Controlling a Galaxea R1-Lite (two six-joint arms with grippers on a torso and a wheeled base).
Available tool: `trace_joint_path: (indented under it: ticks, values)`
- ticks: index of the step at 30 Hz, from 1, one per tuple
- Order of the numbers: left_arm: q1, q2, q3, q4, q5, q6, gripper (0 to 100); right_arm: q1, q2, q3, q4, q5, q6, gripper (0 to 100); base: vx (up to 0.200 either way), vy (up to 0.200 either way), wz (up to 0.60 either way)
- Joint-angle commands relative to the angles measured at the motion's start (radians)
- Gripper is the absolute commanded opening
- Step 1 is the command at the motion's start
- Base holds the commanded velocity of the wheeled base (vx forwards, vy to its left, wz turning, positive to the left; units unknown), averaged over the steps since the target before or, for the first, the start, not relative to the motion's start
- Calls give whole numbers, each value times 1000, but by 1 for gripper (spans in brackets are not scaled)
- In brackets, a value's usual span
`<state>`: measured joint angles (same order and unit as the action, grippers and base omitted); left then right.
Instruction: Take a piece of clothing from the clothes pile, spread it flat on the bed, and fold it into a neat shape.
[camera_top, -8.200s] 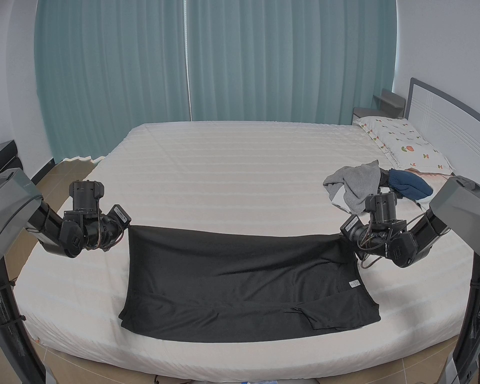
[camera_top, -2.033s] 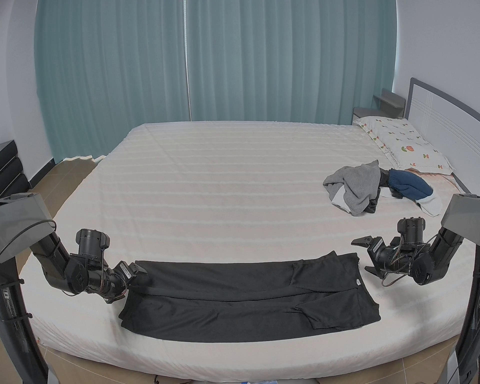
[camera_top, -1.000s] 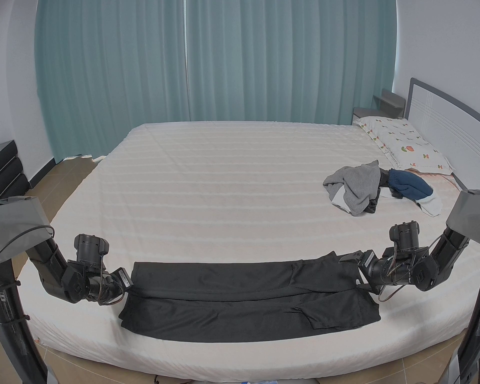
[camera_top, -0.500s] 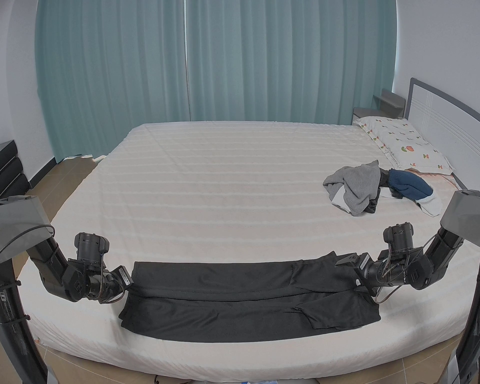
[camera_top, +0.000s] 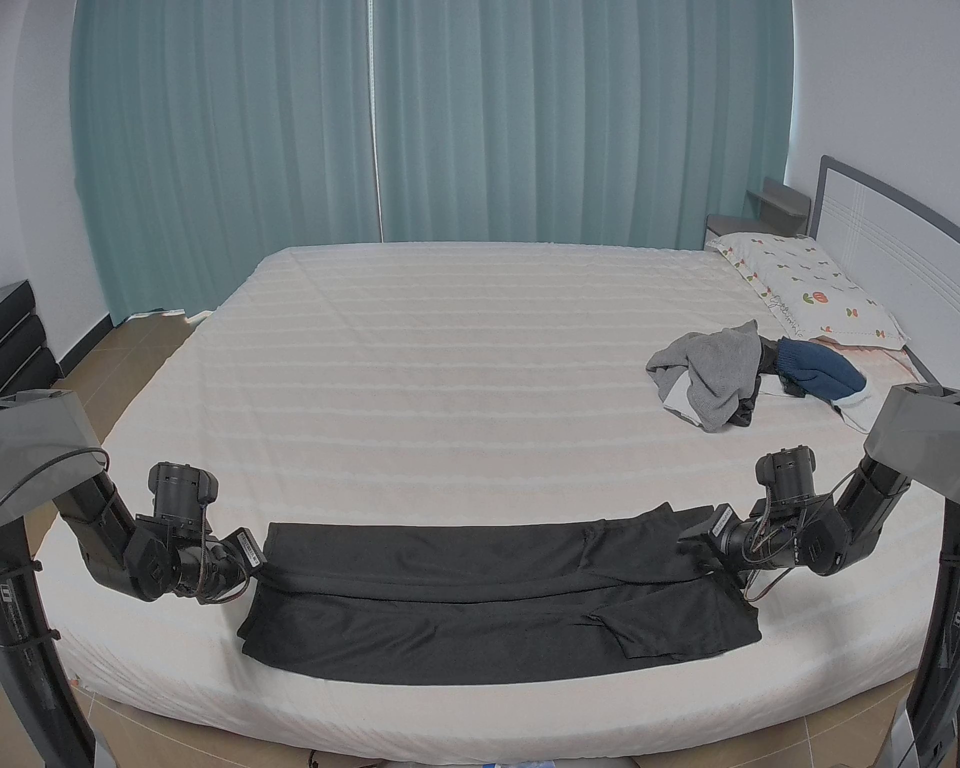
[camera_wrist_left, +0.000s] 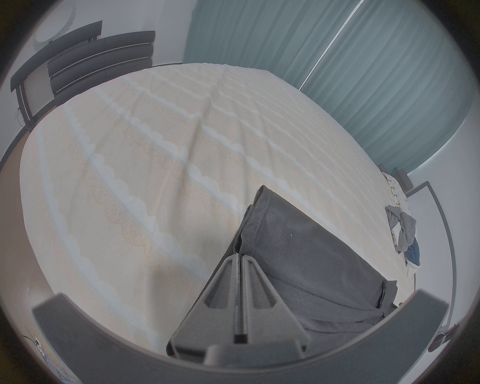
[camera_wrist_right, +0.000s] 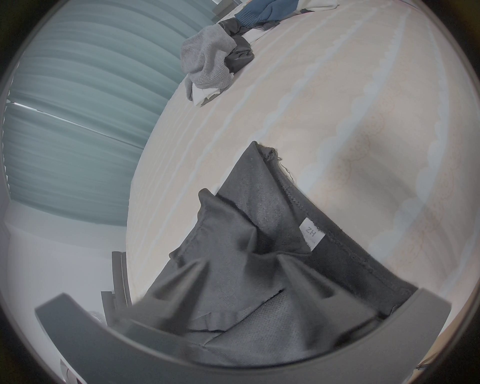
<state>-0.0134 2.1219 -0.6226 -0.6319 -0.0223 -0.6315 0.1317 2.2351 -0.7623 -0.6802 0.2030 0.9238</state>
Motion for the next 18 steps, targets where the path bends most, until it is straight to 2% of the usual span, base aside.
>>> trace_joint_path:
  ticks: [1,6,12,18]
  values:
    - [1,3,-2,0,-1,-1,0,5,8,11,1,-19,-7,0,0,0,0]
    - [3,3,-2,0,-1,-1,0,-3,1,29,-1,-62,-39,0,0,0,0]
    - [4,3,-2,0,-1,-1,0,-9,-37,54,1,-62,-43,0,0,0,0]
    - [7,3,-5,0,-1,-1,0,-9,-42,78,1,-60,-83,0,0,0,0]
